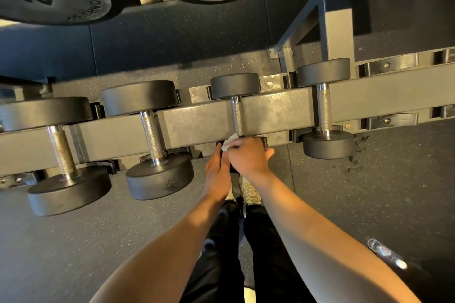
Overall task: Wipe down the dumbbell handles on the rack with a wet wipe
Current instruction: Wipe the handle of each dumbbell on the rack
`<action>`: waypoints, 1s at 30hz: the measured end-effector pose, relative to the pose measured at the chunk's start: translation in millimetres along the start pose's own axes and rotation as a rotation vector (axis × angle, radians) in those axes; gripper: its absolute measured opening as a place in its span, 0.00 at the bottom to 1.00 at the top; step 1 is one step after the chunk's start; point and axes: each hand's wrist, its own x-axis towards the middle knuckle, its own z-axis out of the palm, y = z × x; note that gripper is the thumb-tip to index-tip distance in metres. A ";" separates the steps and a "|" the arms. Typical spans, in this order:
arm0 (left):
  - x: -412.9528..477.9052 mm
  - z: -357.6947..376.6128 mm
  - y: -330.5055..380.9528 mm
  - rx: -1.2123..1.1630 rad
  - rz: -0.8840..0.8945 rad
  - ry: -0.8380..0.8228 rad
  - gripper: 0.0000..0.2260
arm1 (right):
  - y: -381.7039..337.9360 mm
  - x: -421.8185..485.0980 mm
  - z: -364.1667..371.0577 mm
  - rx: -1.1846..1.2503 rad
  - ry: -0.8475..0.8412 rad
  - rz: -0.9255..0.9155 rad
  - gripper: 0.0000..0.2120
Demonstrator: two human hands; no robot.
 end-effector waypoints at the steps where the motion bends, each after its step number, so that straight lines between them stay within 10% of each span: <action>1: -1.1 -1.7 0.4 -0.030 0.017 0.004 0.23 | -4.5 -1.4 0.1 0.032 -0.033 -0.029 0.14; 8: 5.6 -1.0 27.3 0.137 0.368 0.041 0.14 | 25.3 -2.5 -8.7 0.510 0.020 -0.100 0.14; 12: 25.5 -9.8 40.5 0.197 0.231 0.046 0.14 | 41.3 -2.1 12.0 0.438 0.295 -0.025 0.14; 19: 60.5 -12.9 51.2 0.175 0.051 0.132 0.12 | 43.7 5.9 17.0 0.628 0.301 0.047 0.20; 30: 67.0 -4.5 59.9 0.368 -0.022 -0.272 0.20 | 49.8 10.0 8.5 0.955 0.269 0.135 0.15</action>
